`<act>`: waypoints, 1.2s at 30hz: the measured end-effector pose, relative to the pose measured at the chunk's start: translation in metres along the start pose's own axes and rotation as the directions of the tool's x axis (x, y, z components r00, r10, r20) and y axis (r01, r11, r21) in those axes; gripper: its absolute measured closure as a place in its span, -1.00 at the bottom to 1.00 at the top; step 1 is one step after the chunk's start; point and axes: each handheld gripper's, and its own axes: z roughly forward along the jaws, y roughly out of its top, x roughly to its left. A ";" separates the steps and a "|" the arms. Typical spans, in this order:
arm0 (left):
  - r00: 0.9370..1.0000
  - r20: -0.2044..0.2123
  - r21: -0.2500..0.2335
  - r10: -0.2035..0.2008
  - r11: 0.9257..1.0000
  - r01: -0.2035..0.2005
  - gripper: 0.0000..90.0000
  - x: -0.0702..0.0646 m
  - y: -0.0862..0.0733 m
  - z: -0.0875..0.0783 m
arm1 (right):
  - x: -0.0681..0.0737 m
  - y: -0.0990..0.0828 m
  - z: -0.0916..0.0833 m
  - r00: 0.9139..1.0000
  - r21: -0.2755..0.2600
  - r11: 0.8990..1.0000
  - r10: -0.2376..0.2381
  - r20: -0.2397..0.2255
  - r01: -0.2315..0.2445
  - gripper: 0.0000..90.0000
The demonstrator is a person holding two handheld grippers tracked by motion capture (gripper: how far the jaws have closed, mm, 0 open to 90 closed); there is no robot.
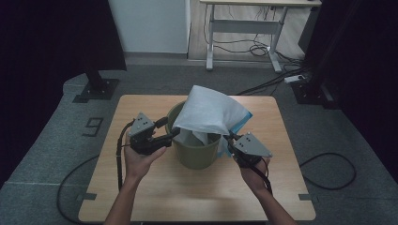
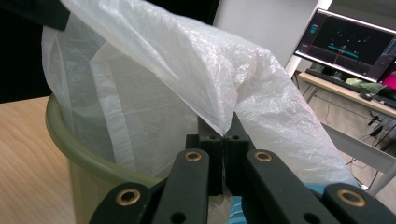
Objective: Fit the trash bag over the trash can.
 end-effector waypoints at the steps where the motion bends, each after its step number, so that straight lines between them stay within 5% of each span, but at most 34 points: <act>1: 1.000 -0.001 -0.001 0.005 1.000 -0.005 -0.15 -0.001 0.002 0.000 | 0.000 0.001 0.000 1.000 0.004 1.000 0.001 -0.003 -0.001 0.96; 16: 0.999 0.026 0.026 0.042 0.999 -0.043 -0.25 -0.023 0.022 0.031 | 0.004 0.004 0.008 0.998 0.057 0.998 -0.003 -0.070 0.007 0.96; 23: 0.996 0.065 0.026 0.055 0.998 -0.057 0.42 -0.021 0.020 0.032 | 0.005 0.002 0.007 0.995 0.043 0.999 0.002 -0.096 0.003 0.95; 27: 0.993 0.114 0.006 0.009 1.000 -0.010 0.78 -0.011 0.017 0.028 | 0.006 -0.001 0.002 0.993 -0.004 1.000 -0.012 -0.115 0.011 0.46; 30: 0.992 0.125 -0.036 -0.032 0.999 0.037 0.86 0.002 0.012 0.021 | 0.008 -0.007 -0.003 0.994 -0.002 1.000 0.016 -0.106 -0.017 0.04; 36: 0.993 0.101 -0.057 -0.065 0.996 0.071 0.94 0.021 0.001 0.008 | 0.007 -0.018 -0.026 0.987 -0.025 0.996 0.076 -0.141 -0.080 -0.22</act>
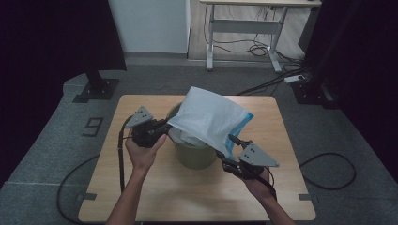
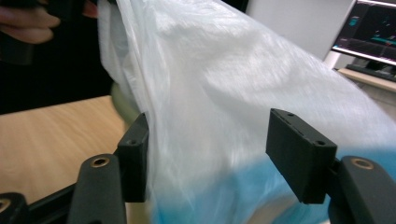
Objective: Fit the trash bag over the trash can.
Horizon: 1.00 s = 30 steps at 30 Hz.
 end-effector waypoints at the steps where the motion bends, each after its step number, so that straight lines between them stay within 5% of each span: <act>1: 1.000 -0.002 -0.002 -0.009 1.000 0.009 0.95 0.003 -0.001 -0.002 | -0.001 -0.002 -0.004 1.000 -0.007 1.000 0.011 -0.006 -0.011 -0.23; 11: 0.998 -0.010 0.018 -0.061 0.998 0.061 0.97 0.021 -0.014 -0.014 | -0.026 -0.019 -0.020 0.996 -0.018 0.996 0.084 -0.004 -0.084 -0.25; 20: 0.996 -0.017 0.014 -0.088 0.996 0.088 0.99 0.031 -0.020 -0.023 | -0.049 -0.029 -0.017 0.993 0.015 0.994 0.111 0.033 -0.111 -0.24; 30: 0.991 -0.020 -0.010 -0.129 0.992 0.129 0.99 0.043 -0.020 -0.034 | -0.054 -0.033 -0.002 0.989 0.031 0.989 0.146 0.024 -0.147 -0.22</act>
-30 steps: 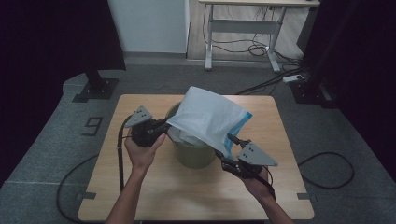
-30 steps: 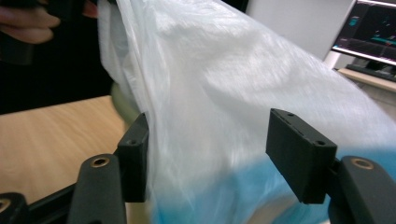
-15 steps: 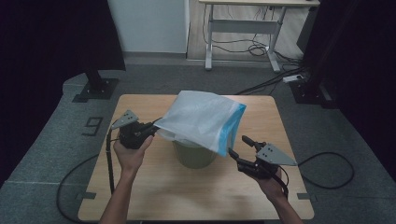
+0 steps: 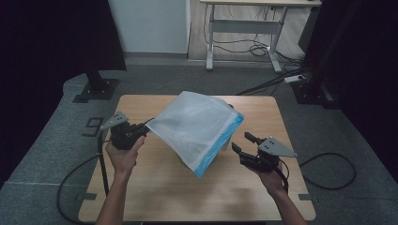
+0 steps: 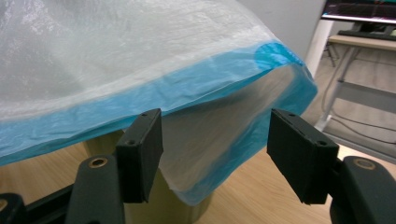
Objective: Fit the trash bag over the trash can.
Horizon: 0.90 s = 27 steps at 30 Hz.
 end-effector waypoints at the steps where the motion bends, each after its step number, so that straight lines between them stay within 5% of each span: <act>1: 1.000 0.003 0.001 -0.006 1.000 0.006 0.99 0.006 0.001 -0.003 | 0.000 0.002 0.004 1.000 0.003 1.000 0.005 -0.010 -0.005 -0.22; 10: 1.000 0.001 0.004 -0.017 1.000 0.017 0.98 0.011 -0.002 -0.005 | -0.006 0.010 0.018 1.000 -0.005 1.000 0.031 -0.004 -0.031 -0.18; 15: 1.000 0.000 0.005 -0.024 1.000 0.024 0.97 0.014 -0.003 -0.006 | 0.001 0.005 0.022 1.000 0.025 1.000 -0.016 0.016 0.015 -0.17; 27: 0.999 0.007 0.004 -0.043 0.999 0.043 0.97 0.015 -0.003 -0.003 | -0.006 0.006 0.024 0.999 0.022 1.000 0.007 0.048 -0.008 -0.16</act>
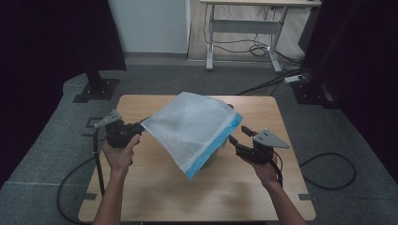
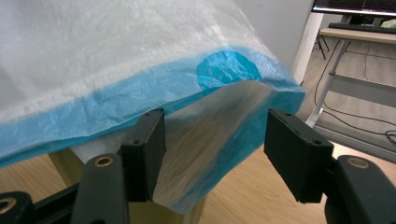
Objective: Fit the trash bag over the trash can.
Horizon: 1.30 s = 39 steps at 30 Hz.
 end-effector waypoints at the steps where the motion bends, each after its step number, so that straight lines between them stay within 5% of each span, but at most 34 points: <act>1: 1.000 0.001 0.004 0.005 1.000 -0.005 0.97 -0.001 0.000 0.001 | 0.000 0.001 -0.001 1.000 -0.004 1.000 0.004 -0.001 -0.004 -0.16; 10: 1.000 0.009 0.015 0.020 1.000 -0.020 0.96 -0.007 0.001 0.008 | -0.001 0.012 -0.004 1.000 -0.021 1.000 0.012 0.009 -0.011 -0.14; 29: 1.000 0.016 0.017 0.012 1.000 -0.012 0.95 -0.001 -0.003 0.004 | 0.001 0.010 0.020 0.991 -0.011 0.991 0.133 -0.015 -0.133 0.04; 39: 1.000 0.017 0.017 0.012 1.000 -0.012 0.94 -0.001 -0.004 0.006 | 0.001 0.012 0.021 0.993 -0.050 0.992 0.118 0.004 -0.118 0.89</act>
